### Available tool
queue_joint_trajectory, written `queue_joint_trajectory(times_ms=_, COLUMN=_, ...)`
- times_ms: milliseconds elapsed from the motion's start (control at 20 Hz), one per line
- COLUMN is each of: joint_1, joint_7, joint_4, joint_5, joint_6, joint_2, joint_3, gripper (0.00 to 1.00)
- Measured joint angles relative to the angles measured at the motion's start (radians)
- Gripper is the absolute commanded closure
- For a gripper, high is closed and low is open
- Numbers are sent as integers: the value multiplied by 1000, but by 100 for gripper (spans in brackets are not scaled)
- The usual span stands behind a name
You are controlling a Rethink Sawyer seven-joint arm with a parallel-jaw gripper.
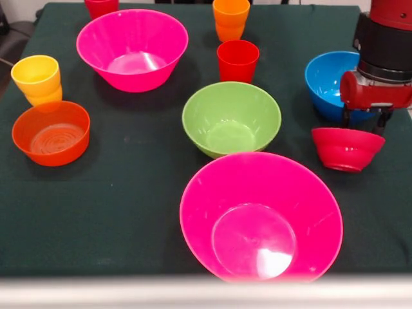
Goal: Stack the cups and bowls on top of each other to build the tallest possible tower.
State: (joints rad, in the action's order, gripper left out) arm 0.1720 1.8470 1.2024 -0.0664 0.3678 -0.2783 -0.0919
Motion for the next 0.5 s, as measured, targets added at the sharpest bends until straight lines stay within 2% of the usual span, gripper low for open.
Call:
queue_joint_trajectory(times_ms=200, joint_1=15, joint_7=3, joint_4=-58, joint_5=4, joint_6=1, joint_2=18, joint_3=-21, gripper=0)
queue_joint_trajectory(times_ms=500, joint_1=-1, joint_7=3, joint_4=-158, joint_5=4, joint_6=24, joint_2=42, joint_3=-22, gripper=0)
